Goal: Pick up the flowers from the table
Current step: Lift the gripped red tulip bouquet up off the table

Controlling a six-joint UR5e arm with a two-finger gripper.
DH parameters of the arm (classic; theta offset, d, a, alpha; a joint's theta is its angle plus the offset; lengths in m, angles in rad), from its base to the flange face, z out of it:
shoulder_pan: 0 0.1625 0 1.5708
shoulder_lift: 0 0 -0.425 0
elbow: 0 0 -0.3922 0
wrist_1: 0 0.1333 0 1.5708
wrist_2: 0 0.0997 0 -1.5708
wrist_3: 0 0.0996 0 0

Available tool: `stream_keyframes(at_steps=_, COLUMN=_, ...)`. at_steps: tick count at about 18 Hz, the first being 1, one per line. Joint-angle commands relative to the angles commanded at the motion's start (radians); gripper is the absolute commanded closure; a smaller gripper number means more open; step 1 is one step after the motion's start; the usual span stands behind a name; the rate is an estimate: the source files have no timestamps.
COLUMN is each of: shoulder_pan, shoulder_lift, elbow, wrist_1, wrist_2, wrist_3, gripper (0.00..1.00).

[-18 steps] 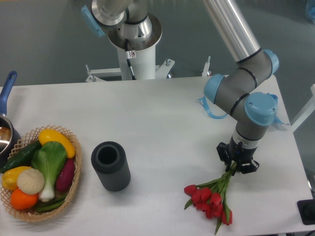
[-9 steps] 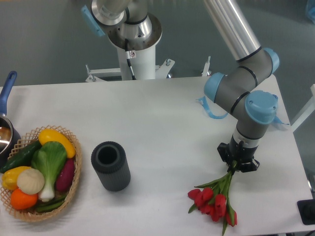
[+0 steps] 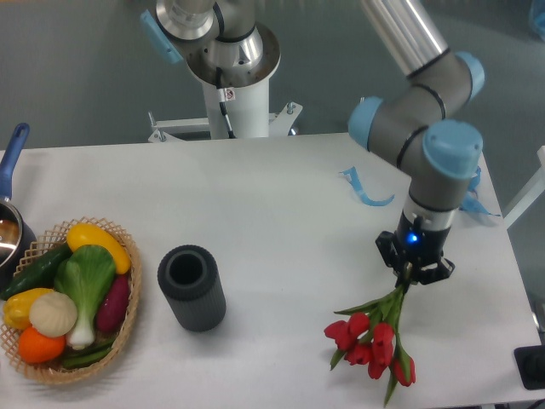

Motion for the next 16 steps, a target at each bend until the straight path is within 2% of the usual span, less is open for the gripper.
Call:
stream_keyframes(at_steps=4, shoulder_pan=0.029, shoulder_lift=0.132, elbow=-0.072, wrist_1=0.002, wrist_2=-0.209, wrist_3=-0.058, gripper=0.92)
stream_keyframes(at_steps=7, shoulder_pan=0.057, shoulder_lift=0.207, elbow=-0.126, wrist_1=0.0, wrist_2=-0.431, wrist_3=-0.097, gripper=0.92)
stream_keyframes(at_steps=8, shoulder_pan=0.06, shoulder_lift=0.218, elbow=-0.138, wrist_1=0.002, wrist_2=-0.511, wrist_3=-0.112, gripper=0.92)
stream_keyframes(at_steps=11, shoulder_pan=0.074, shoulder_lift=0.224, elbow=-0.143, wrist_1=0.002, wrist_2=-0.643, wrist_3=-0.144, gripper=0.92)
stream_keyframes(at_steps=14, shoulder_pan=0.103, shoulder_lift=0.221, elbow=-0.152, wrist_1=0.002, wrist_2=-0.727, wrist_3=-0.149, gripper=0.92)
stream_keyframes(at_steps=16, shoulder_pan=0.104, shoulder_lift=0.223, elbow=-0.161, wrist_1=0.002, wrist_2=-0.738, wrist_3=-0.144, gripper=0.92)
